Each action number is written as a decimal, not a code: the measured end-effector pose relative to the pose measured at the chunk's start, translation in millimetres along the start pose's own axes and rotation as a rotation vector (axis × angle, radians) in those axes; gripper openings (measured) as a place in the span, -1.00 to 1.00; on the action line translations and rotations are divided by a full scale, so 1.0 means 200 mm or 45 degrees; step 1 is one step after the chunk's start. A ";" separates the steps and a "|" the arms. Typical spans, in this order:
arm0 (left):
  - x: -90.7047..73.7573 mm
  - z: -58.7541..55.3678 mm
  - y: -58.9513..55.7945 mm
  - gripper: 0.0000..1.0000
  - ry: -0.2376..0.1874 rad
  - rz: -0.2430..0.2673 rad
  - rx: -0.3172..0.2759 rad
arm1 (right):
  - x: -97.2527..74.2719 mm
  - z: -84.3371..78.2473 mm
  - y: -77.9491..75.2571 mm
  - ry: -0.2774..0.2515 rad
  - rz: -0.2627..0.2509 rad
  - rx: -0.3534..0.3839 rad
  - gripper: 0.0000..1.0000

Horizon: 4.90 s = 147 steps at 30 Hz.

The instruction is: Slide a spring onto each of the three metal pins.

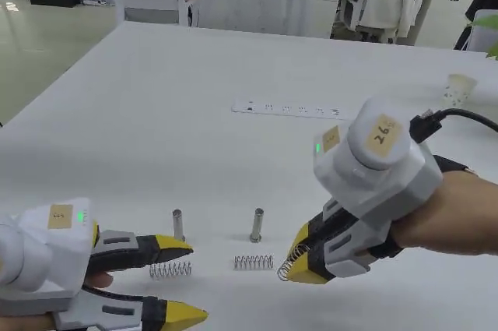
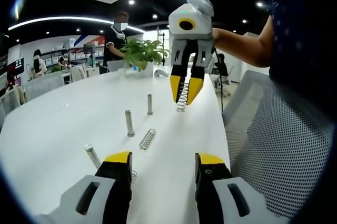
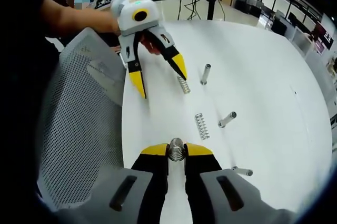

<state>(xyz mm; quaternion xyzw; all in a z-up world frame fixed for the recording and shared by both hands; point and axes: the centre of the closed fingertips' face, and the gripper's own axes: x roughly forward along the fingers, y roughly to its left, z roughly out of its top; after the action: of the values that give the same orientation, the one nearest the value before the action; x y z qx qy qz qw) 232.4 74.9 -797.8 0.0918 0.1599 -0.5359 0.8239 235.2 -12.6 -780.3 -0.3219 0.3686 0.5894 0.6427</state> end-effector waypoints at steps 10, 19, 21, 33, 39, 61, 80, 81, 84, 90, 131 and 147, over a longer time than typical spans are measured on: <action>-0.08 -0.02 0.06 -0.07 -0.043 0.112 -0.059 | -0.05 -0.03 -0.05 0.002 -0.032 0.029 -0.83; -0.14 -0.04 0.09 0.02 -0.067 0.181 -0.090 | -0.14 -0.04 -0.14 0.001 -0.082 0.060 -0.83; -0.15 -0.05 0.10 0.04 -0.071 0.194 -0.099 | -0.17 -0.04 -0.16 0.002 -0.093 0.067 -0.83; -0.18 -0.07 0.12 0.19 -0.062 0.229 -0.099 | -0.29 -0.04 -0.30 0.021 -0.172 0.100 -0.83; -0.18 -0.08 0.13 0.26 -0.056 0.234 -0.091 | -0.32 -0.07 -0.37 0.080 -0.220 0.093 -0.83; -0.18 -0.10 0.11 0.36 -0.027 0.236 -0.063 | -0.21 -0.22 -0.52 0.240 -0.184 0.102 -0.83; -0.19 -0.10 0.12 0.40 -0.018 0.248 -0.061 | -0.13 -0.28 -0.53 0.285 -0.149 0.099 -0.83; -0.19 -0.10 0.12 0.40 -0.019 0.248 -0.061 | -0.13 -0.28 -0.53 0.286 -0.146 0.100 -0.83; -0.19 -0.10 0.12 0.40 -0.019 0.250 -0.060 | -0.11 -0.29 -0.54 0.292 -0.143 0.103 -0.83; -0.19 -0.10 0.11 0.38 -0.015 0.250 -0.057 | -0.06 -0.32 -0.54 0.301 -0.128 0.108 -0.83; -0.18 -0.09 0.11 0.32 -0.018 0.244 -0.054 | 0.13 -0.42 -0.55 0.340 -0.111 0.132 -0.65; -0.17 -0.08 0.10 0.32 -0.020 0.231 -0.052 | 0.08 -0.47 -0.54 0.312 -0.139 0.172 -0.55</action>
<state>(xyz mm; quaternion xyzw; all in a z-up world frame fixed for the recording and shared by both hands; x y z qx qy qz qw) 235.6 117.4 -800.6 0.0848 0.1556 -0.4562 0.8721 334.6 -95.4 -845.1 -0.3671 0.4651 0.4837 0.6442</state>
